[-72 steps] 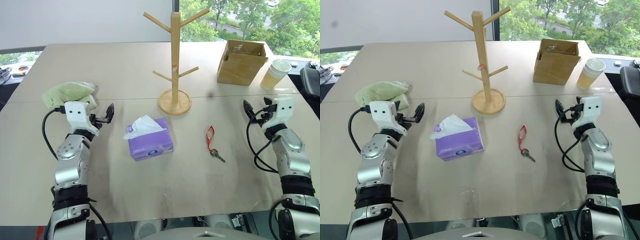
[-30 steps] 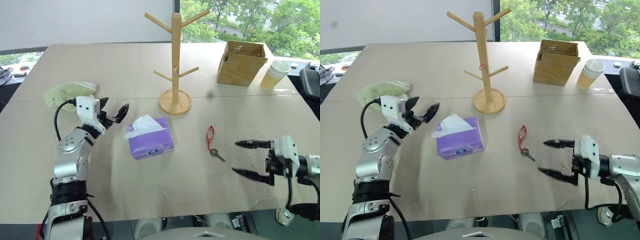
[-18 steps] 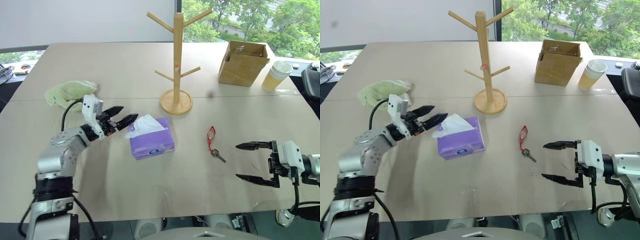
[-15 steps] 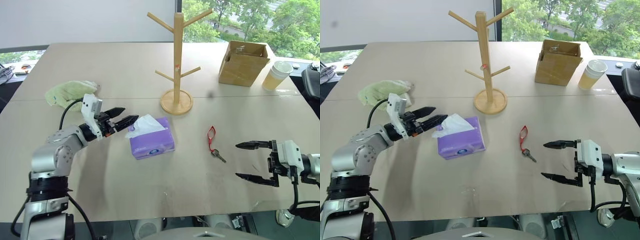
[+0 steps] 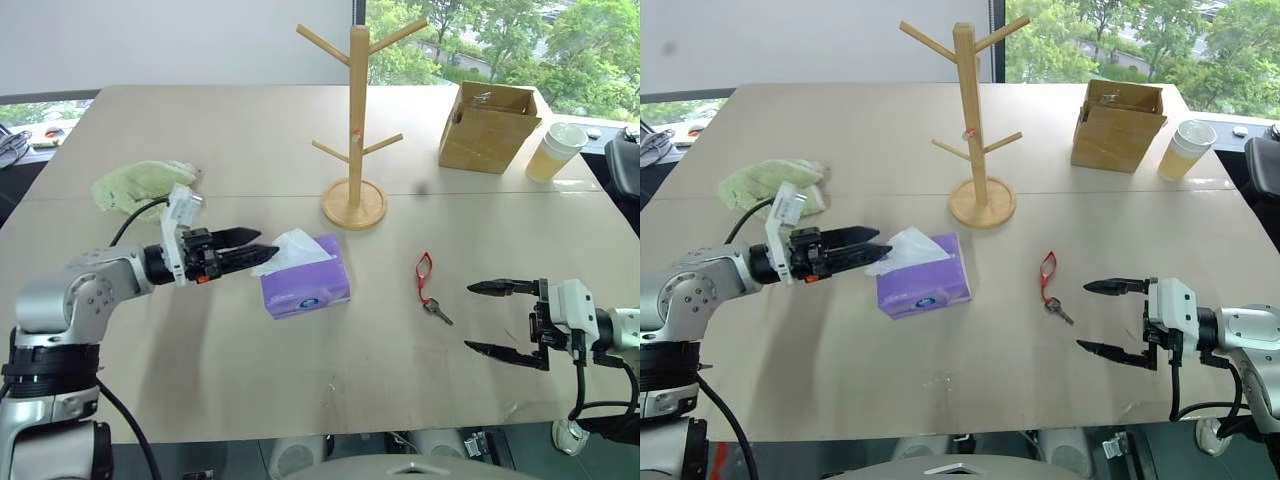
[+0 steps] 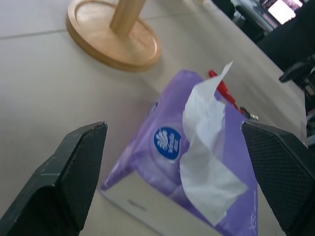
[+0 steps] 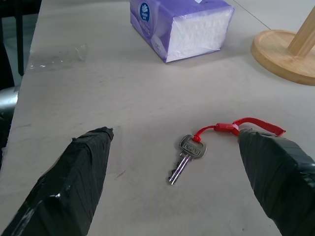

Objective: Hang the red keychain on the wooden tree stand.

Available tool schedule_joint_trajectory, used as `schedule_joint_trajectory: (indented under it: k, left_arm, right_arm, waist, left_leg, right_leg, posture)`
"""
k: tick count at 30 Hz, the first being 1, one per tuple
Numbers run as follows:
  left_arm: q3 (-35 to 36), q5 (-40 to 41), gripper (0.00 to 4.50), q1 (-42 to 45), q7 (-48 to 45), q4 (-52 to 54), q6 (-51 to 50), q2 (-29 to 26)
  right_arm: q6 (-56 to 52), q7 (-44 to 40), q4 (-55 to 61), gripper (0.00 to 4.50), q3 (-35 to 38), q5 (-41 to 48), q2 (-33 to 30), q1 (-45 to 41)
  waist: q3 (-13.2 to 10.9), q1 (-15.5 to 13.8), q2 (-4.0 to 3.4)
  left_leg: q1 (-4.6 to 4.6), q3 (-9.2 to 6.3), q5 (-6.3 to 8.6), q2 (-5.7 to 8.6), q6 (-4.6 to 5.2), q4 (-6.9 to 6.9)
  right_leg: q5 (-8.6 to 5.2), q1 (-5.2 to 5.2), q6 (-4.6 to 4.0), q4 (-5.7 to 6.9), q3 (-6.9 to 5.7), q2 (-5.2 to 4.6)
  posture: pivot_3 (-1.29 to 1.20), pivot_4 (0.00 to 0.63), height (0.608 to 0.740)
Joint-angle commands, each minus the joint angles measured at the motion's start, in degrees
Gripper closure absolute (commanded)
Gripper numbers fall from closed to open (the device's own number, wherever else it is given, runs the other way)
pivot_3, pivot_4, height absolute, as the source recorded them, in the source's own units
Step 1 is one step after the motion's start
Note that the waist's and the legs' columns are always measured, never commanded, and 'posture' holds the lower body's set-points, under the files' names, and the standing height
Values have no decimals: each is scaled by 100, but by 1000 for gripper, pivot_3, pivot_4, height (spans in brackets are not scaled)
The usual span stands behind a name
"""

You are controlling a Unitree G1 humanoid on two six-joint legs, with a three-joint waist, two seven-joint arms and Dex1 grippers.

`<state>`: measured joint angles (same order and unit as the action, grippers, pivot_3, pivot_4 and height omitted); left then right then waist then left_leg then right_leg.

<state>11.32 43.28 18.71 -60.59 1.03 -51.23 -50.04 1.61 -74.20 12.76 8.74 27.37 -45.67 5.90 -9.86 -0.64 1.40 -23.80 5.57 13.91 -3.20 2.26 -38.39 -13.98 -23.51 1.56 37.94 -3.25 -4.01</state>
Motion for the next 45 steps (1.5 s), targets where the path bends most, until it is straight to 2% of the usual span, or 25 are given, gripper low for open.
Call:
schedule_joint_trajectory:
  k: [1, 6, 12, 16, 21, 22, 24, 31, 36, 41, 45]
  left_arm:
    - [-232, -351, 0, -77, -186, 177, 366, -142]
    - [-678, -895, 0, -219, -341, 17, 814, -151]
    - [-763, -1078, 0, -153, -460, -249, 1019, -52]
    - [-717, -1150, 1076, -96, -493, -425, 1100, 4]
    - [-684, -1152, 3243, -61, -511, -505, 1150, 63]
    - [-681, -1155, 3792, -58, -514, -509, 1157, 70]
    - [-676, -1162, 4483, -62, -523, -510, 1177, 84]
    - [-493, -1056, 4483, -121, -409, -346, 1337, 281]
    - [259, -606, 4483, 106, 88, -380, 1096, 575]
    - [1049, -611, 4483, 514, 1286, -705, 1367, 1052]
    - [1522, -1120, 4483, 1266, 2742, -1508, 2219, 1482]
  right_arm:
    - [23, 89, 209, 128, 34, 55, 21, -33]
    - [-17, 175, 226, 128, 55, 68, 26, -62]
    - [-39, 254, 255, 128, 71, 73, 16, -62]
    - [-39, 291, 249, 0, 85, 70, 12, -77]
    - [-32, 324, 229, 0, 76, 70, 16, -113]
    - [-33, 328, 225, 0, 74, 70, 17, -120]
    - [-29, 333, 219, 0, 71, 71, 17, -127]
    - [8, 322, 186, 0, 94, 68, 14, -98]
    - [67, 381, 196, 0, 162, 84, 52, -89]
    - [-105, 466, 458, 0, 273, 432, 125, -124]
    - [-267, 578, 756, 0, 349, 750, 162, -234]
  waist:
    - [0, -5, 0]
    - [0, -10, 0]
    - [0, -13, -1]
    - [0, -12, -1]
    - [0, -12, -1]
    - [1, -12, -1]
    - [1, -12, -1]
    - [1, -12, -2]
    - [0, -15, 0]
    - [1, -18, 0]
    - [1, -22, 3]
  left_leg:
    - [0, 0, 0, 0, 0, 0]
    - [0, 1, 0, 0, 1, 0]
    - [0, 1, 1, 0, 2, 0]
    - [0, 0, 1, 0, 2, 0]
    - [0, 1, 1, 0, 2, -1]
    - [0, 1, 1, 1, 2, -1]
    - [0, 1, 1, 1, 2, -1]
    - [0, 1, 1, 0, 2, -1]
    - [-4, -2, 1, 0, 2, -6]
    - [-3, -5, 0, 0, 1, -7]
    - [-3, -10, 0, 2, 1, -12]
  right_leg:
    - [0, 0, 0, 0, 0, 0]
    - [0, 0, -1, 0, 1, 0]
    - [0, -1, -1, 0, 1, 0]
    - [0, -1, -1, 1, 0, 0]
    - [0, -1, 0, 1, 1, 0]
    - [0, -1, 0, 1, 1, 0]
    - [0, -1, 0, 1, 1, 0]
    - [0, 0, 0, 2, 1, 1]
    - [1, 0, 0, 2, -1, 0]
    - [1, 1, 1, 4, -3, 0]
    - [2, 6, 1, 4, -6, 0]
  posture:
    - [0, 150, 740]
    - [0, 150, 740]
    - [0, 150, 740]
    - [0, 150, 740]
    - [0, 150, 740]
    - [0, 150, 740]
    - [0, 150, 740]
    - [0, 150, 740]
    - [0, 150, 740]
    - [0, 150, 740]
    - [0, 150, 740]
